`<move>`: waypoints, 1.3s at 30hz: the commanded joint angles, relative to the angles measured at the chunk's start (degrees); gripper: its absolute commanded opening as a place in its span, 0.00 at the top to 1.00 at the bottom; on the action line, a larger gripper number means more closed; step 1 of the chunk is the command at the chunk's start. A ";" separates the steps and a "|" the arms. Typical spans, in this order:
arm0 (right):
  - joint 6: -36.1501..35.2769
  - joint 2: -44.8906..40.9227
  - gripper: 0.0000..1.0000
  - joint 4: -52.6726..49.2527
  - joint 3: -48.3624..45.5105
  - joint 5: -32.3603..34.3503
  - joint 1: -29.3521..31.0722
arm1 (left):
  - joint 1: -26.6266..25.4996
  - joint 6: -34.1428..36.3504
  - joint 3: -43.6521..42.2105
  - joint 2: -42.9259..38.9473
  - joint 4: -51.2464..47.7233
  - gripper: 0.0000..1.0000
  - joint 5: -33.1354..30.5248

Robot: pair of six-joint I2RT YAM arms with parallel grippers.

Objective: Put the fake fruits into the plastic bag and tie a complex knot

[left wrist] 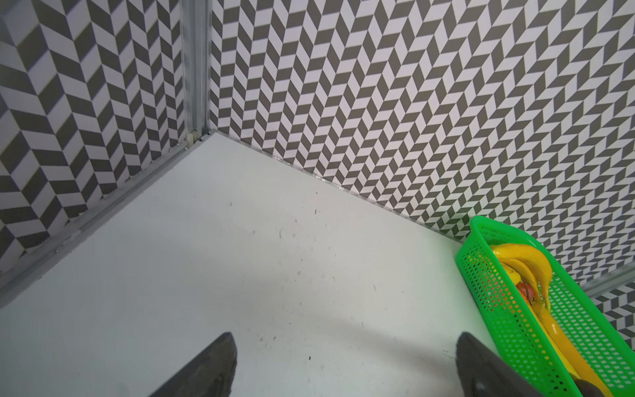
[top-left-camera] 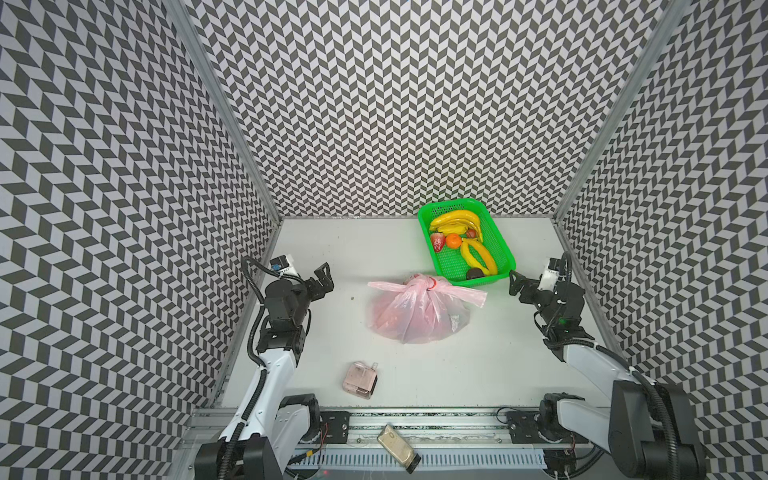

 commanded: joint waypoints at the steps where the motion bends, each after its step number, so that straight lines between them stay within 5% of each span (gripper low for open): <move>1: -0.27 0.60 0.00 6.25 -3.31 7.24 -0.36 | 0.01 1.09 -2.88 -0.86 5.46 0.00 -4.92; 12: -6.39 5.94 0.02 35.80 -12.39 -0.98 -0.36 | -5.28 1.59 -5.01 5.52 15.46 0.00 -24.18; 22: -6.46 26.78 0.01 77.27 -20.66 -3.36 -0.36 | -5.51 6.65 -6.42 15.88 30.27 0.00 -25.46; 33: -9.07 22.87 0.01 50.57 -9.59 -1.98 1.27 | -9.20 19.41 -13.87 21.17 48.51 0.01 -24.67; 39: -9.19 22.94 0.01 50.81 -9.59 -1.45 1.60 | -9.89 23.54 -18.37 28.54 63.07 0.00 -18.33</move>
